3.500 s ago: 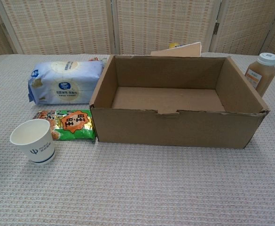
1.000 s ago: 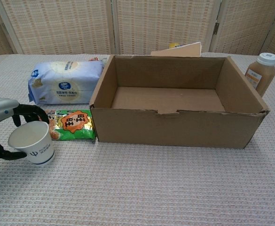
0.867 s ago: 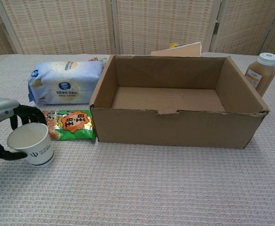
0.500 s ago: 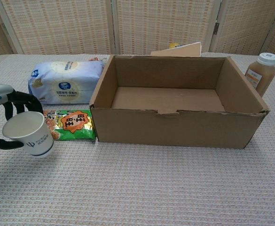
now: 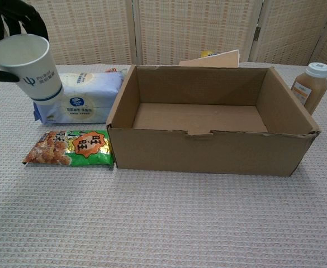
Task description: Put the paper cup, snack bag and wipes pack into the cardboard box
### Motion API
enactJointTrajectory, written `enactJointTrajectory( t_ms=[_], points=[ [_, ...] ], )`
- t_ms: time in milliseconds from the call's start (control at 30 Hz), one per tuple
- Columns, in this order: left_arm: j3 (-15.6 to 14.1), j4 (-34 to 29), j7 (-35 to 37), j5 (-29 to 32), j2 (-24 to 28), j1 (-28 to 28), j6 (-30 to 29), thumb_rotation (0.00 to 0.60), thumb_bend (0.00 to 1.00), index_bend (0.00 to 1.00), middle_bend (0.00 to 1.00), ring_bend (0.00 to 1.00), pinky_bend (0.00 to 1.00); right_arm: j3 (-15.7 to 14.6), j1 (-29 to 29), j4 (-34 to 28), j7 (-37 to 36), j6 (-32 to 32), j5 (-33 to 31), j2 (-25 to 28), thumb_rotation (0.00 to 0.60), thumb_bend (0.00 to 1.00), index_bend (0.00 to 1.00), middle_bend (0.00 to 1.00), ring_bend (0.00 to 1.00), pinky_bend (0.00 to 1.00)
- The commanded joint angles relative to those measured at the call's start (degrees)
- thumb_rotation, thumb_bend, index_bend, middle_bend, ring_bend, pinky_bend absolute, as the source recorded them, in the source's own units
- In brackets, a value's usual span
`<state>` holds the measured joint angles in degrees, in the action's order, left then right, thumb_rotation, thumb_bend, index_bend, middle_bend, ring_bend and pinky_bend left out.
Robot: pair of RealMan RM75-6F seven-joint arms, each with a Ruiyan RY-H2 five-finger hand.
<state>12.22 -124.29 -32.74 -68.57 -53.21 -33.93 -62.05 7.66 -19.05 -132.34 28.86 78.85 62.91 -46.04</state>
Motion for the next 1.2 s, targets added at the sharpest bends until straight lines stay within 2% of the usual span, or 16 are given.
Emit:
enactJointTrajectory(
  t_ms=[33,67,167,400,633,733,767,833,867,967,1067,1200],
  points=[
    [4.5,0.4,-0.5,3.9,0.0,-5.4,2.6,0.6,0.24,0.42,0.51,0.4,0.46,-0.1,0.1,0.0,0.1,0.0,0.4,-0.1,0.6,0.04,0.07,0.0,0.0,0.0],
    [6.7,1.9,-1.1,8.2,-0.9,-8.8,4.8,0.6,0.24,0.42,0.51,0.4,0.46,-0.2,0.1,0.0,0.1,0.1,0.3,-0.1,0.6,0.04,0.07,0.0,0.0,0.0],
    [8.6,3.5,-3.7,16.1,-2.4,-14.5,7.1,0.6,0.25,0.43,0.52,0.41,0.46,0.1,0.0,0.3,0.0,0.2,0.0,-0.1,0.6,0.04,0.07,0.0,0.0,0.0],
    [7.9,9.6,-9.3,24.2,-10.6,-24.1,7.7,0.6,0.25,0.44,0.52,0.41,0.46,0.4,-0.1,0.6,-0.2,0.2,-0.7,0.2,0.6,0.04,0.07,0.0,0.0,0.0],
    [7.2,14.9,-11.1,27.6,-19.8,-30.3,4.9,0.6,0.24,0.42,0.51,0.4,0.45,0.7,0.2,0.6,-0.7,0.8,-0.7,0.5,0.6,0.04,0.07,0.0,0.0,0.0],
    [7.0,16.9,-11.6,28.8,-23.1,-32.4,4.1,0.6,0.21,0.25,0.4,0.31,0.38,0.7,0.3,0.6,-1.0,0.9,-0.7,0.7,0.6,0.04,0.07,0.0,0.0,0.0],
    [6.8,17.6,-12.1,29.2,-23.9,-33.0,4.0,0.6,0.2,0.15,0.33,0.25,0.34,0.7,0.3,0.6,-1.0,0.9,-0.7,0.7,0.6,0.04,0.07,0.0,0.0,0.0],
    [6.5,18.2,-12.5,30.5,-25.2,-34.1,3.8,0.6,0.18,0.02,0.19,0.13,0.27,0.7,0.4,0.5,-0.9,0.9,-0.6,0.7,0.6,0.04,0.07,0.0,0.0,0.0],
    [6.3,18.4,-12.6,31.2,-25.6,-34.5,3.7,0.6,0.16,0.0,0.1,0.06,0.22,0.6,0.4,0.5,-0.9,0.9,-0.4,0.7,0.6,0.04,0.07,0.0,0.0,0.0],
    [5.7,18.6,-12.5,32.1,-25.9,-34.9,3.3,0.6,0.14,0.0,0.0,0.0,0.13,0.6,0.5,0.4,-1.0,1.0,-0.3,0.8,0.6,0.04,0.07,0.0,0.0,0.0],
    [5.0,18.6,-12.0,32.4,-25.0,-34.6,2.8,0.6,0.14,0.0,0.0,0.0,0.11,0.6,0.6,0.5,-1.3,1.1,-0.3,0.9,0.6,0.04,0.07,0.0,0.0,0.0],
    [3.8,17.1,-11.4,32.5,-21.5,-33.1,1.9,0.6,0.14,0.0,0.0,0.0,0.11,0.7,0.6,0.6,-1.4,0.8,-0.5,1.0,0.6,0.04,0.07,0.0,0.0,0.0]
  ],
)
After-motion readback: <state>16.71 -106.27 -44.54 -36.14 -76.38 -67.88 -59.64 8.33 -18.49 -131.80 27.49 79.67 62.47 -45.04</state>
